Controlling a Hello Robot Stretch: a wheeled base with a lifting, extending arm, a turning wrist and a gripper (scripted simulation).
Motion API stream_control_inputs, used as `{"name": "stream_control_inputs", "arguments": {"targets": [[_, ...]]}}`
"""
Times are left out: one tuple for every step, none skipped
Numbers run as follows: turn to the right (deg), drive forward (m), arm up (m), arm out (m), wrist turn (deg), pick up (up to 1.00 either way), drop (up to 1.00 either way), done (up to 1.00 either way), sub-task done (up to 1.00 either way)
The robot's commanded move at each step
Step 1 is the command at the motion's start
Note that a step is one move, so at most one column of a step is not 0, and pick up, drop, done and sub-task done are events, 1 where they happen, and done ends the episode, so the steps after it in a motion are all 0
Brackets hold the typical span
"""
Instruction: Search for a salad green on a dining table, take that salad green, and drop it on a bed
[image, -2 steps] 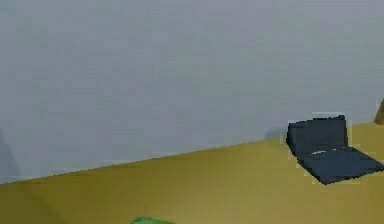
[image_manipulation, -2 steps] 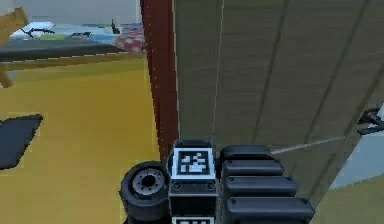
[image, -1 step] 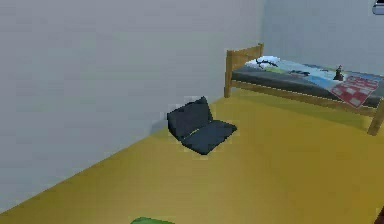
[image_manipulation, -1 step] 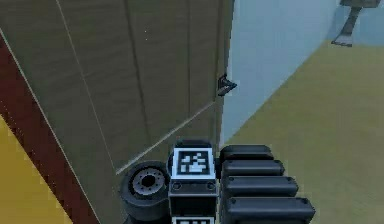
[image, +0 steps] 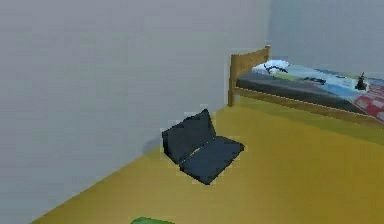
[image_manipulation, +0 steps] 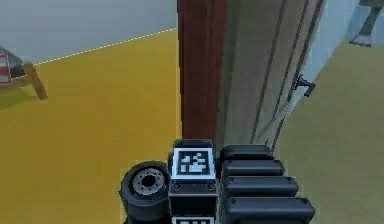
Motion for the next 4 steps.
{"name": "stream_control_inputs", "arguments": {"targets": [[27.0,0.00,0.00,0.00,0.0,0.00,0.00,0.00,0.00],[0.0,1.00,0.00,0.00,0.0,0.00,0.00,0.00,0.00],[3.0,0.00,0.00,0.00,0.0,0.00,0.00,0.00,0.00],[0.0,1.00,0.00,0.00,0.0,0.00,0.00,0.00,0.00]]}}
